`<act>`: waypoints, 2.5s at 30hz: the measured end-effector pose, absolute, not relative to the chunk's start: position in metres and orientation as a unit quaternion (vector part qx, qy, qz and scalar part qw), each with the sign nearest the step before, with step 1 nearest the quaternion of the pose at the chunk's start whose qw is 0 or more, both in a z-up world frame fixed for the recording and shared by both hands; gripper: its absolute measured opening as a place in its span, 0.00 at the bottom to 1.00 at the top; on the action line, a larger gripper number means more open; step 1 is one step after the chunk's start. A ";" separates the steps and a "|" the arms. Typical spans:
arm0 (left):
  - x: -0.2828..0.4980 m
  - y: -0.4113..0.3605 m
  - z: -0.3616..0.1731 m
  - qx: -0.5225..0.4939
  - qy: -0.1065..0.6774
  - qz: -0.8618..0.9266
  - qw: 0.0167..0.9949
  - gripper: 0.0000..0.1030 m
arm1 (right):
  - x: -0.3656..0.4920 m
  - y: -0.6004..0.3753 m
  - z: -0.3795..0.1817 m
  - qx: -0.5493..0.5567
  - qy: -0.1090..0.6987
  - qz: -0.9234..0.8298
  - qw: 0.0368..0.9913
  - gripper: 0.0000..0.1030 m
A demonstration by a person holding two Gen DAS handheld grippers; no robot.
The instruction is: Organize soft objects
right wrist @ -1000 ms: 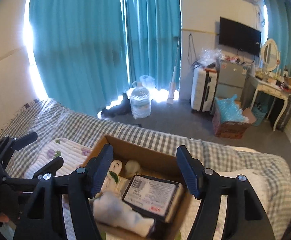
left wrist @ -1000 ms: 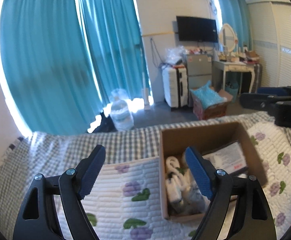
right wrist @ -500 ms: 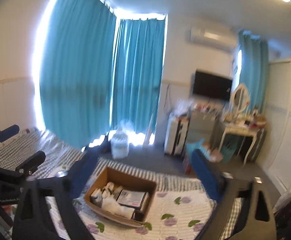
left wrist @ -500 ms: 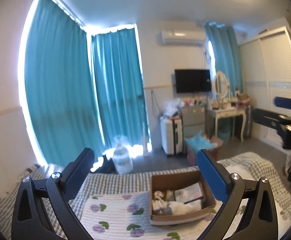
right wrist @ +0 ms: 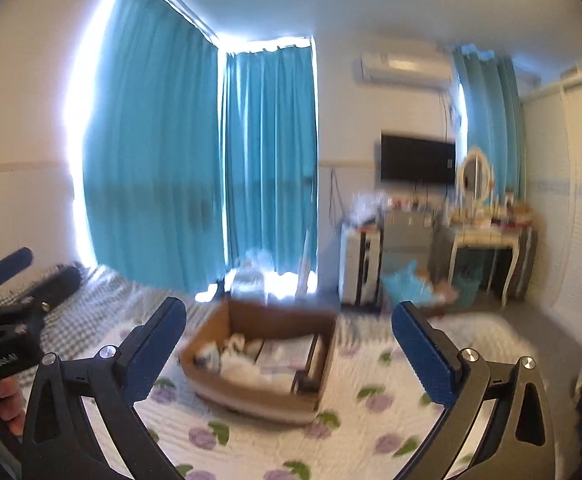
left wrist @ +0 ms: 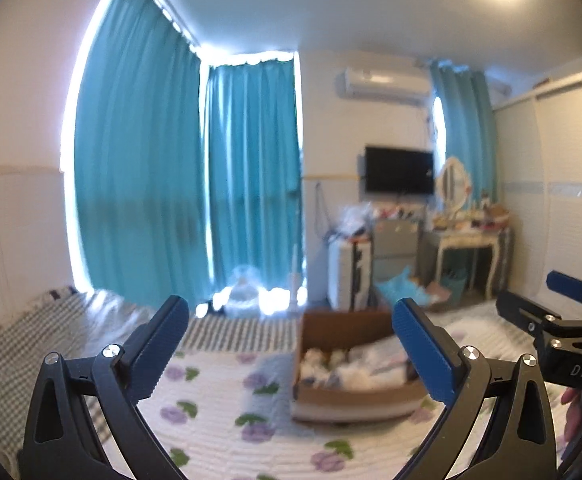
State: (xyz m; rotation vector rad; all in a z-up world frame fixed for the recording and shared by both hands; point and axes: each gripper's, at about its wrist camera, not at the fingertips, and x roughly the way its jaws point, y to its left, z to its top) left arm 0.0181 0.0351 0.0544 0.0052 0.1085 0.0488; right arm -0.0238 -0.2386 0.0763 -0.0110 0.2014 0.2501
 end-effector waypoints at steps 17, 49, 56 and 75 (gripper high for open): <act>0.051 0.038 -0.017 0.014 0.124 0.031 0.992 1.00 | 0.019 -0.236 0.006 -0.010 0.163 0.091 0.982 1.00; 0.054 0.043 -0.022 -0.003 0.141 0.023 0.990 1.00 | 0.014 -0.228 0.005 -0.023 0.169 0.092 0.981 1.00; 0.054 0.043 -0.021 -0.002 0.142 0.023 0.990 1.00 | 0.015 -0.227 0.005 -0.021 0.171 0.093 0.981 1.00; 0.053 0.042 -0.022 -0.003 0.143 0.023 0.990 1.00 | 0.017 -0.227 0.002 -0.021 0.177 0.092 0.980 1.00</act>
